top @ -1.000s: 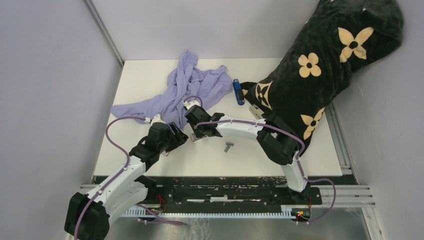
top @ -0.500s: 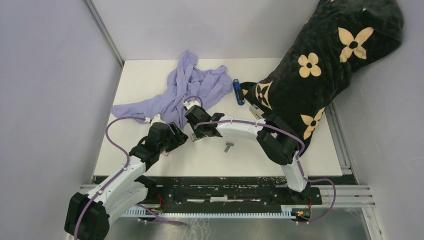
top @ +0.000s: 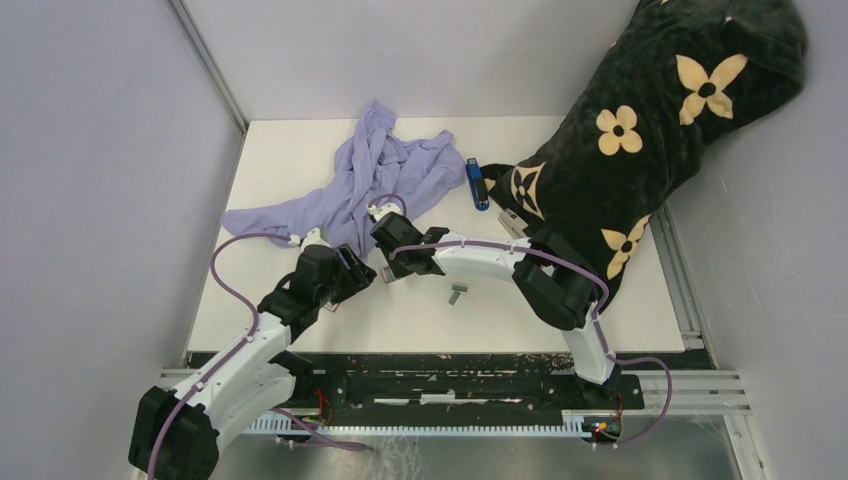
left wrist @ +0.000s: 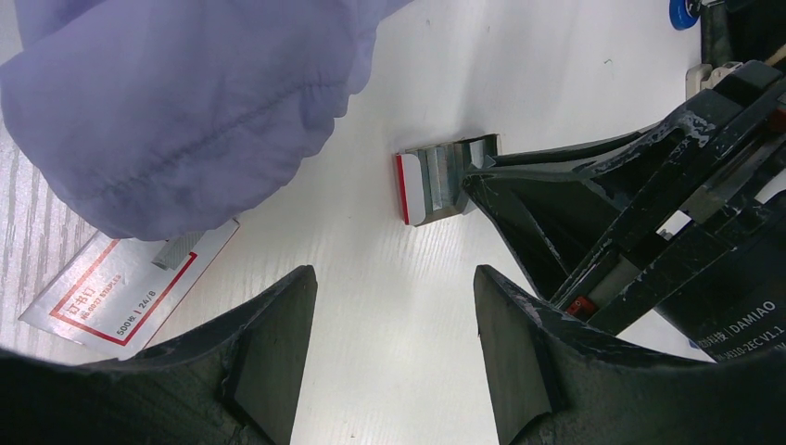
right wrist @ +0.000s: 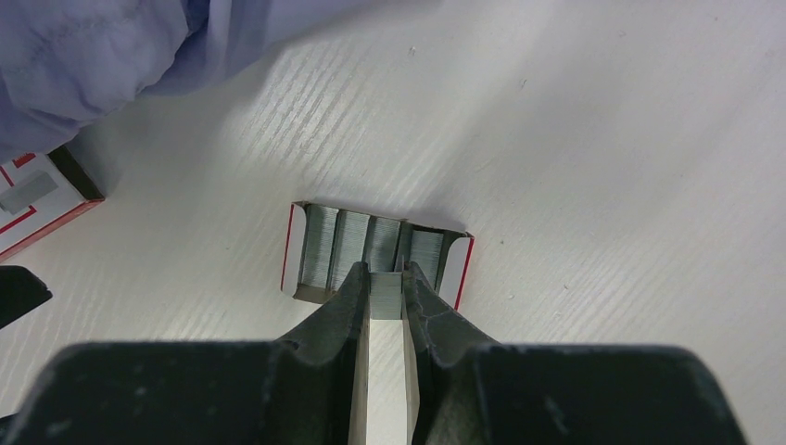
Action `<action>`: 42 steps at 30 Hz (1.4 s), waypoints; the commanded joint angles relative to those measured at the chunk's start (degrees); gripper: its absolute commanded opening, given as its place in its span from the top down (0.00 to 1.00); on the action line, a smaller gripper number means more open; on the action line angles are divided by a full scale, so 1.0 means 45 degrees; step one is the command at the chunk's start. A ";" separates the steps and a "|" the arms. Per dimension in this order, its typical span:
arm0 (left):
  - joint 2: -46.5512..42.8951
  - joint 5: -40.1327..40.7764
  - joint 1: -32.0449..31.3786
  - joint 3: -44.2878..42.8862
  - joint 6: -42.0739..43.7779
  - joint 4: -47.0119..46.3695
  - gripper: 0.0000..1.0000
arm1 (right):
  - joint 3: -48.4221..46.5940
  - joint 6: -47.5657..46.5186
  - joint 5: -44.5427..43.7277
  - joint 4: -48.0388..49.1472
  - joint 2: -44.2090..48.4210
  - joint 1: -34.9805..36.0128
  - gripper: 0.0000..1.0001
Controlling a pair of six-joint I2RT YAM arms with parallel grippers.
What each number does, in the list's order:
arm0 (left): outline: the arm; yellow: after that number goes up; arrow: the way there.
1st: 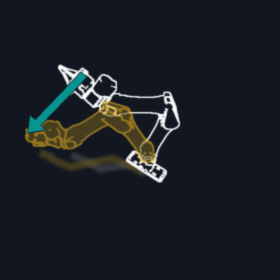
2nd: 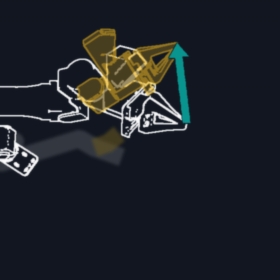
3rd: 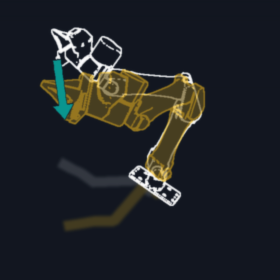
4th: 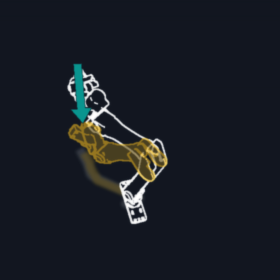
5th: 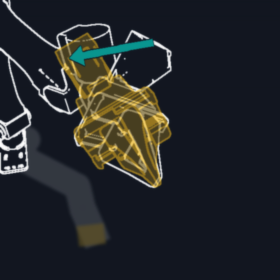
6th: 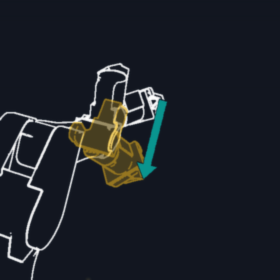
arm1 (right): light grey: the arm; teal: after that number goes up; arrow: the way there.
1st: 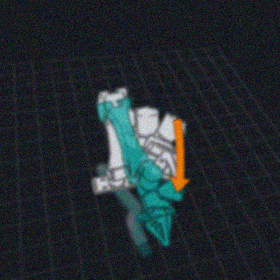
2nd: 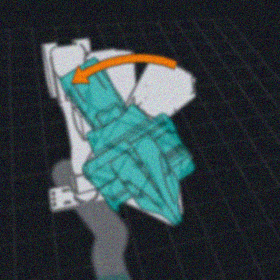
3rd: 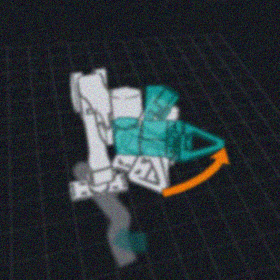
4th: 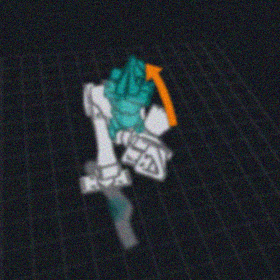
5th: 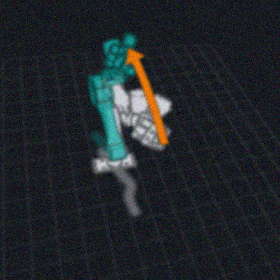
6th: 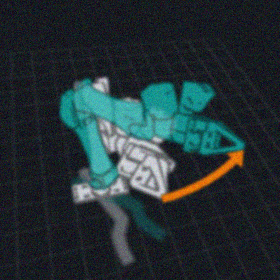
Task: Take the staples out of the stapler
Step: Place the staple in the staple box.
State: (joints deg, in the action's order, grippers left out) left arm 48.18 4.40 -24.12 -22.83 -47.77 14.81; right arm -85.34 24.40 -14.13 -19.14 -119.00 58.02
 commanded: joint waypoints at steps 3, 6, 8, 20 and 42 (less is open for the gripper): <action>-0.0239 0.0096 0.0030 0.0017 -0.0499 -0.0393 0.30 | 0.0075 0.0015 -0.0522 0.0190 0.0124 0.0036 0.89; -0.0251 0.0105 0.0039 0.0037 -0.0498 -0.0390 0.30 | 0.0082 -0.0007 -0.0590 0.0219 0.0091 0.0032 0.88; -0.0258 0.0096 0.0041 0.0034 -0.0498 -0.0400 0.30 | 0.0083 -0.0003 -0.0591 0.0229 0.0073 0.0040 0.86; -0.0237 0.0115 0.0040 0.0035 -0.0508 -0.0400 0.30 | 0.0041 -0.0050 -0.0395 0.0267 0.0019 0.0035 0.75; -0.0211 0.0096 0.0047 -0.0044 -0.0475 -0.0359 0.30 | -0.0136 -0.0798 -0.0579 0.0418 0.0062 0.0056 0.72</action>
State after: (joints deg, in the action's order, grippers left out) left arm 47.94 4.40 -24.12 -22.52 -47.79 14.81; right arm -85.23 23.07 -15.29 -19.09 -119.00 58.02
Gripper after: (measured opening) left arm 0.702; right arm 0.283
